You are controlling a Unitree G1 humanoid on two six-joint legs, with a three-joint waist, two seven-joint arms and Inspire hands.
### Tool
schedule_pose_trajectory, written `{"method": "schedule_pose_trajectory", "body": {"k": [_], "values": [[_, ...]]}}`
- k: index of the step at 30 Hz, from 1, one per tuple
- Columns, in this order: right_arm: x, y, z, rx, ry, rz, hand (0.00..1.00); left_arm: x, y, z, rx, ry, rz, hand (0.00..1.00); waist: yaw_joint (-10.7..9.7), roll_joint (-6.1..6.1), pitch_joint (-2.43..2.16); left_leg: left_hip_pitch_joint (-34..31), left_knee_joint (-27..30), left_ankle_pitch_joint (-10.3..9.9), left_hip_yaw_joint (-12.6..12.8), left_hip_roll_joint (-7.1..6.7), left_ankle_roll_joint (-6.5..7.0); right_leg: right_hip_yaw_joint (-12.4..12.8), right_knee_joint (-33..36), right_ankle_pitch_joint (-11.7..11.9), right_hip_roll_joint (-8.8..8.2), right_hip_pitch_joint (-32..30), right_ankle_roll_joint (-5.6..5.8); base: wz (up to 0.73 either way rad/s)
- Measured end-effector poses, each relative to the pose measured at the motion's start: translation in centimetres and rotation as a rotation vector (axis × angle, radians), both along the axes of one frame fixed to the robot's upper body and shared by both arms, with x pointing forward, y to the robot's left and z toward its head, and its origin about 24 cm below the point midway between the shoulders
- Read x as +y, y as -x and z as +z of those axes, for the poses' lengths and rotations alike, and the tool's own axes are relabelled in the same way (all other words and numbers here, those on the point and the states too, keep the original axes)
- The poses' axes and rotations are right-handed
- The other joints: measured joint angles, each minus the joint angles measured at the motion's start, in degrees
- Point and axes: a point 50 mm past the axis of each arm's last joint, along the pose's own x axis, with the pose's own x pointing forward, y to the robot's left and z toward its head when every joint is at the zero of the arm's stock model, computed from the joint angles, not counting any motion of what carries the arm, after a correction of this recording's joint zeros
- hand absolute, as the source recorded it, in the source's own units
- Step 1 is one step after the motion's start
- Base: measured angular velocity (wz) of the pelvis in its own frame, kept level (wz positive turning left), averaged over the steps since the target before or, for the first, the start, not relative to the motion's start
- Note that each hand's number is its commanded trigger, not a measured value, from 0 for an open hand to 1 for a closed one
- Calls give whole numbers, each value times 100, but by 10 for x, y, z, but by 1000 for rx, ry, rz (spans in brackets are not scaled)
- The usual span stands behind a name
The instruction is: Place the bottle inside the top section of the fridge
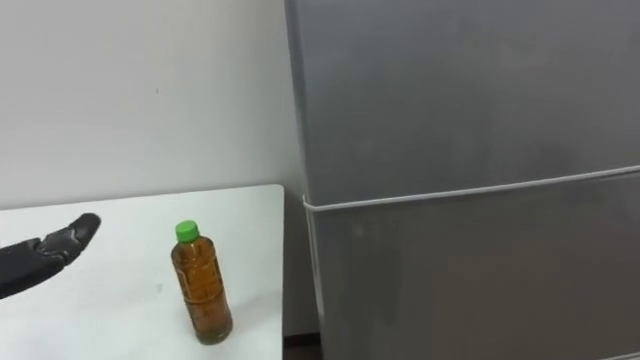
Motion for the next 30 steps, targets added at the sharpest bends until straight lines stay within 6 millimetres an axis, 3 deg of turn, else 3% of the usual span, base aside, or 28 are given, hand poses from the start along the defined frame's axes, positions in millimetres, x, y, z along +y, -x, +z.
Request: {"method": "schedule_pose_trajectory", "body": {"k": [12,21,30], "values": [[1,-7,0,10,-12,15,0,-44,-20,19,-30,-51,-305,0,-197,33,-33,-60,13,0,-11,0,0,-12,2,1,1,-55,-1,0],[0,-11,1,0,-8,19,0,-63,-23,20,-32,-40,-491,0,-392,94,-10,-24,-5,0,-1,2,0,11,1,1,3,-53,-1,0],[1,-12,1,-2,-4,26,0,-75,-28,35,-92,-92,-587,0,-424,90,4,-35,0,0,40,2,1,125,0,1,4,-68,-2,-2]]}}
